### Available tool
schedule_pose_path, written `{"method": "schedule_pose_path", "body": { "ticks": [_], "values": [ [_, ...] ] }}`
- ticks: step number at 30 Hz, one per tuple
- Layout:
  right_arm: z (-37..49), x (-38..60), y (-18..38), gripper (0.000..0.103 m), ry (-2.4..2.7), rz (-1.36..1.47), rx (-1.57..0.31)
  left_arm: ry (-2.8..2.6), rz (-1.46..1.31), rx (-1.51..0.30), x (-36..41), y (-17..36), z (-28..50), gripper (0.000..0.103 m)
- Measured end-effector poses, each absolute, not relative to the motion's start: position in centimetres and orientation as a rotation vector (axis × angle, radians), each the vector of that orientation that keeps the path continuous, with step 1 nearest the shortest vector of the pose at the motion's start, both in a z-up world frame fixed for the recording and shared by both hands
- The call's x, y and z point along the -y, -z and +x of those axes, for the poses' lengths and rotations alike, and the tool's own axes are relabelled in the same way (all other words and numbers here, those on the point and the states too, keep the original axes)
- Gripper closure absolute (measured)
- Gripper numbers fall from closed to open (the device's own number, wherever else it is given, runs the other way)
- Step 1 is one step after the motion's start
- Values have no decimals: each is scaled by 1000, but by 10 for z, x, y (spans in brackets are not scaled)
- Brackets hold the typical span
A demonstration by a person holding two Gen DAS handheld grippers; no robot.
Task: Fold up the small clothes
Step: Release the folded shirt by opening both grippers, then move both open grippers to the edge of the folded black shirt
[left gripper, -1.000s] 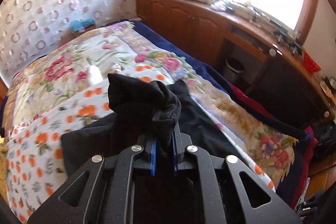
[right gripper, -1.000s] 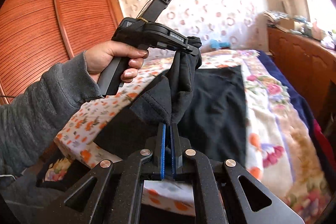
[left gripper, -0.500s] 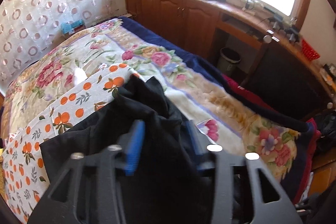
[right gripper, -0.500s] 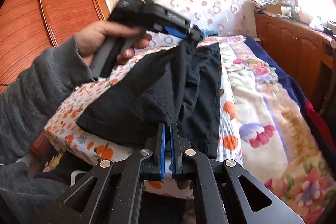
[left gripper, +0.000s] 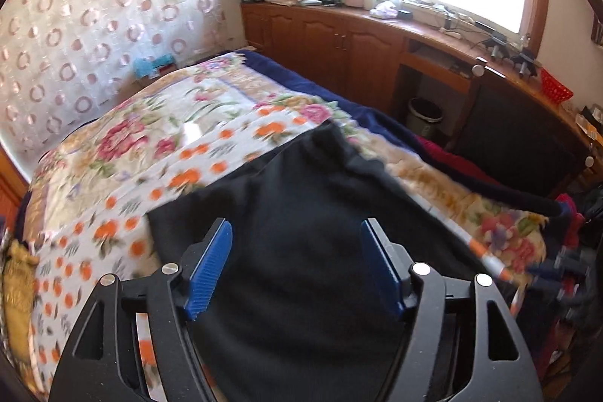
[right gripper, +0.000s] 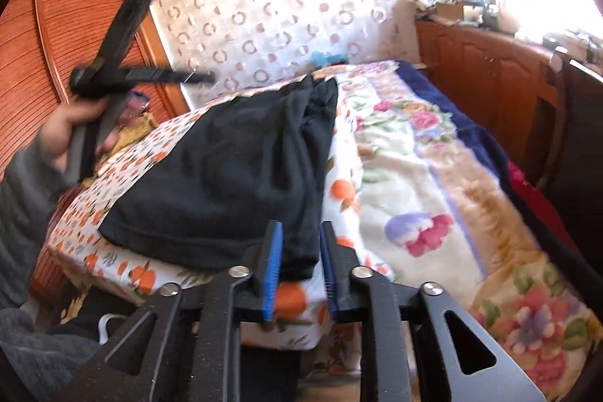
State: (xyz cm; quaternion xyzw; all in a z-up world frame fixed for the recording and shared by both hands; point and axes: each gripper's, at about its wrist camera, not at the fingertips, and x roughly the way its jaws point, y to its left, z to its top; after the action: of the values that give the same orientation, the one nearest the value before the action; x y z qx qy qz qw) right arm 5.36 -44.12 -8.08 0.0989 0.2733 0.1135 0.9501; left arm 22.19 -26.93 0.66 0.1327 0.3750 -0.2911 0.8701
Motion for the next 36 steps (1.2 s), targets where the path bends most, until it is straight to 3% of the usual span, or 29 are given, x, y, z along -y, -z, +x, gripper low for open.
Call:
{"method": "schedule_pose_path", "body": {
  "ticks": [2, 3, 16, 26, 36],
  "values": [
    [62, 441, 73, 62, -225, 181, -544, 595, 247, -801, 250, 2, 220, 32],
    [68, 439, 67, 60, -224, 165, -533, 589, 233, -810, 241, 7, 219, 32],
    [243, 395, 32, 60, -253, -49, -655, 531, 186, -897, 209, 78, 218, 32],
    [335, 382, 35, 60, -199, -69, -800, 503, 230, -872, 217, 81, 214, 29],
    [317, 430, 13, 60, -17, 41, -722, 506, 225, -874, 217, 82, 215, 29]
  ]
}}
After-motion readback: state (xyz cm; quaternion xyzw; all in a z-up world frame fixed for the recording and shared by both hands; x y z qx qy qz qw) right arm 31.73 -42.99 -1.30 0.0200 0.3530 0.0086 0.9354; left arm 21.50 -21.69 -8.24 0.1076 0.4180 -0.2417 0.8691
